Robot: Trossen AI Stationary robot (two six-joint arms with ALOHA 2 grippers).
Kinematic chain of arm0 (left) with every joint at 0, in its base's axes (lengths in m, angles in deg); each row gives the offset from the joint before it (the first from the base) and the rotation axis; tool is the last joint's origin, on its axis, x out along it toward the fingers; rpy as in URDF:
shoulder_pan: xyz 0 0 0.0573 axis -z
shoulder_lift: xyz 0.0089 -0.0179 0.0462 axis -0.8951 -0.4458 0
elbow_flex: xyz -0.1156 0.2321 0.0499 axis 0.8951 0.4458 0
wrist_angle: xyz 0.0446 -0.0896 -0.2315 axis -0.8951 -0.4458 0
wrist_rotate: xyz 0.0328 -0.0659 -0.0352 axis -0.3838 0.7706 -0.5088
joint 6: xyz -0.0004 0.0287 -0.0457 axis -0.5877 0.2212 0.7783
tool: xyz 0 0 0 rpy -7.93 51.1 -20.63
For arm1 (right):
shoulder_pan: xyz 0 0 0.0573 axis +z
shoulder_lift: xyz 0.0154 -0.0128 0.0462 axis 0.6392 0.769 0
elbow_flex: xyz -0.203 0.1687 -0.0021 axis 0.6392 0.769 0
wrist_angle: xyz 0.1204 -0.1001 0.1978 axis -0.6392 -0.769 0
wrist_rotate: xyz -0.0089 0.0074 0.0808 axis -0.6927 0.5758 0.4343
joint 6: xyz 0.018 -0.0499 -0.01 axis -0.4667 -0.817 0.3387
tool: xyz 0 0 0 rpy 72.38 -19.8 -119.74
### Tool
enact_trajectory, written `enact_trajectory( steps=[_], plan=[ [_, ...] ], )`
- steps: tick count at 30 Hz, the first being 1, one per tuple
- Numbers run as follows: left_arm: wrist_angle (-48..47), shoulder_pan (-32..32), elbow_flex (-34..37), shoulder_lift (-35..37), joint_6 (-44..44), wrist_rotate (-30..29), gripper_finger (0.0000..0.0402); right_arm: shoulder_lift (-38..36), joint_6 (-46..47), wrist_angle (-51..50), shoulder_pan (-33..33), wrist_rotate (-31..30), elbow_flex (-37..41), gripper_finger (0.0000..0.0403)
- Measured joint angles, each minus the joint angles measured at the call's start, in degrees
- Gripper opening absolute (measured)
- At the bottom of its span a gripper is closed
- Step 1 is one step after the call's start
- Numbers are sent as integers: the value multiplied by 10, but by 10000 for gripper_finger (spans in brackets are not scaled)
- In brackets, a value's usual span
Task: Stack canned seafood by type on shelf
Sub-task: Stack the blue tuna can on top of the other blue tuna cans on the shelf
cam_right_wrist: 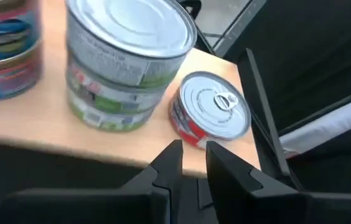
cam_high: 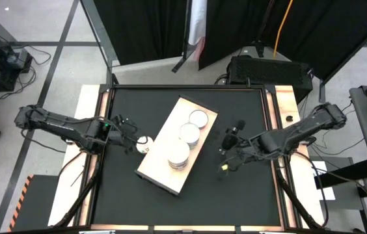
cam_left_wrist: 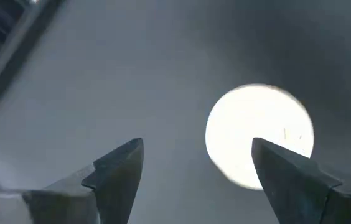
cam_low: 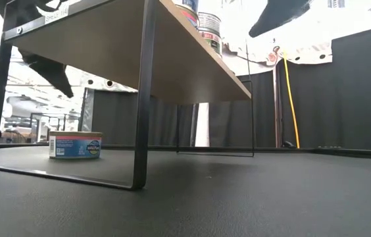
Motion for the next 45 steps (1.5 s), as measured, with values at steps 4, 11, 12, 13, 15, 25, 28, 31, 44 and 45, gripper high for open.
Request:
enact_trajectory(
  steps=[4, 11, 12, 13, 15, 25, 28, 31, 44, 45],
  plan=[
    [-17, -35, 0, 2, -7, 66, 291, -31, 18, -15, 22, 12, 0, 65],
    [-9, -118, 0, 2, -139, 169, 277, -46, 19, 23, 48, 47, 0, 65],
    [-5, -133, 0, 2, -150, 191, 277, -46, 18, 30, 51, 47, 0, 66],
    [-1, -147, 0, 2, -158, 205, 277, -46, 18, 39, 52, 47, 0, 66],
    [-1, -165, 0, 2, -164, 210, 276, -46, 18, 54, 52, 48, 0, 66],
    [-5, -177, 17, 2, -74, 176, 276, -46, 21, 71, 64, 77, 0, 66],
    [10, -177, 47, 2, -50, 174, 276, -46, 21, 71, 69, 76, 0, 66],
    [27, -177, 67, 2, -24, 174, 276, -46, 18, 71, 69, 73, 0, 66],
    [75, -154, 68, 1, 0, 149, 188, -45, -43, 95, 38, 41, 0, 66],
    [77, -149, 68, -2, 0, 149, 181, -45, -45, 95, 35, 41, 0, 66]
  ],
)
